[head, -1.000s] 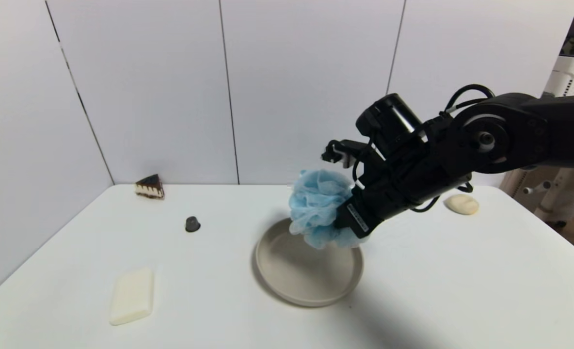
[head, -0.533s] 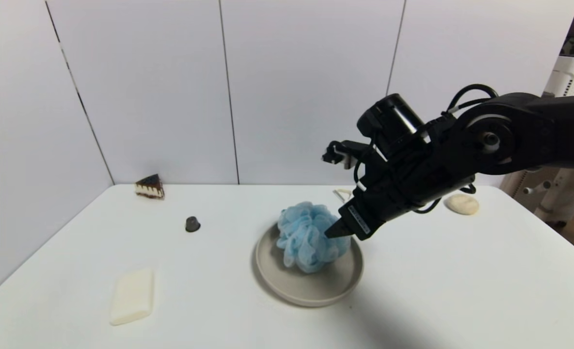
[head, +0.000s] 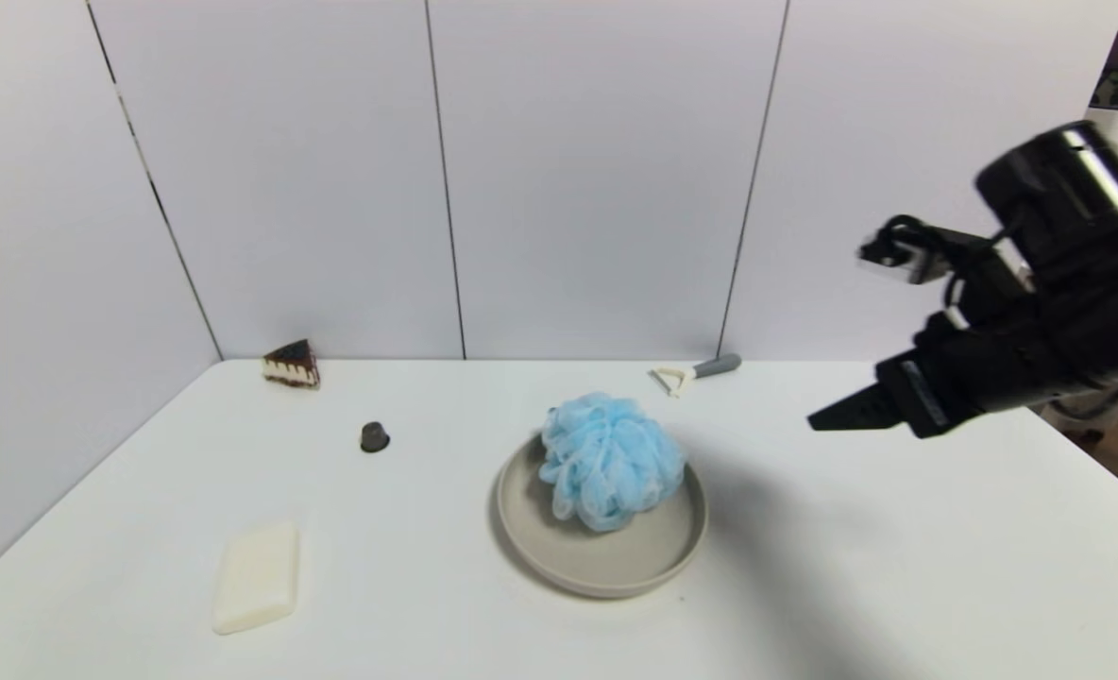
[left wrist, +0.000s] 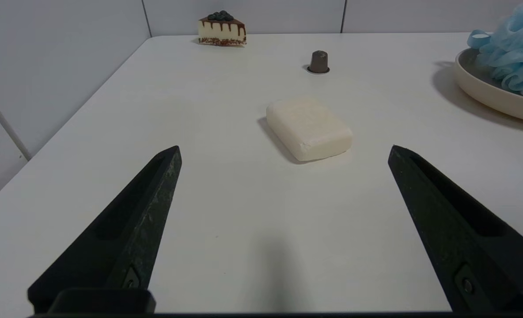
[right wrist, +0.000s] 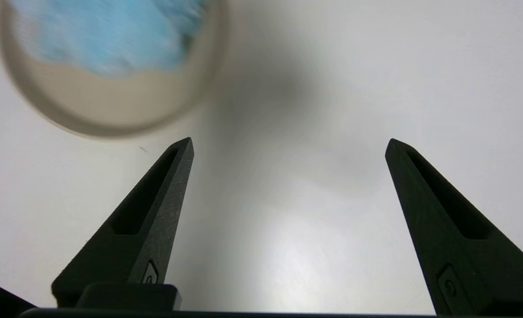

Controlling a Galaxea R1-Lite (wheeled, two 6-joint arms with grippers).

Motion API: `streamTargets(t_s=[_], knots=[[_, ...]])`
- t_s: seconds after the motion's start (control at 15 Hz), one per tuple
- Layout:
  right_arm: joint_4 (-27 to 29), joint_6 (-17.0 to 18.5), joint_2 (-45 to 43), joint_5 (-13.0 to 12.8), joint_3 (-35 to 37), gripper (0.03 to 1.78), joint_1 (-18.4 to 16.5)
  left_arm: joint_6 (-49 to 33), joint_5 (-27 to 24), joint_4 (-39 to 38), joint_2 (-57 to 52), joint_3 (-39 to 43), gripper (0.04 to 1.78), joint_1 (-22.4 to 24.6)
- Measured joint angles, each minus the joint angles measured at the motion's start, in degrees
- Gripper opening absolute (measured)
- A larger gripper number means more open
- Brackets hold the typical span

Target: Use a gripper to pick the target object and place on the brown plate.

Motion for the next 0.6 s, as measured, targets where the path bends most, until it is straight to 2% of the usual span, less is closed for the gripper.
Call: streamTargets(t_s=[0.2, 0.33, 0.47, 0.6], knots=[[-1.18, 0.06, -14.35, -0.82, 12.85, 1.58, -9.72, -0.02, 0.00, 0.02, 0.00, 0.00, 1.69, 0.00], [-4.82, 1.22, -24.92, -3.58, 23.06, 1.61, -13.65, -0.02, 0.00, 0.00, 0.00, 0.00, 1.69, 0.00], [-12.20, 2.46, -36.44, -6.61, 35.17, 1.63, -15.92, -0.02, 0.02, 0.00, 0.00, 0.00, 1.69, 0.00], [-22.19, 3.12, -47.93, -8.25, 47.38, 1.65, -17.20, -0.02, 0.00, 0.00, 0.00, 0.00, 1.69, 0.00]])
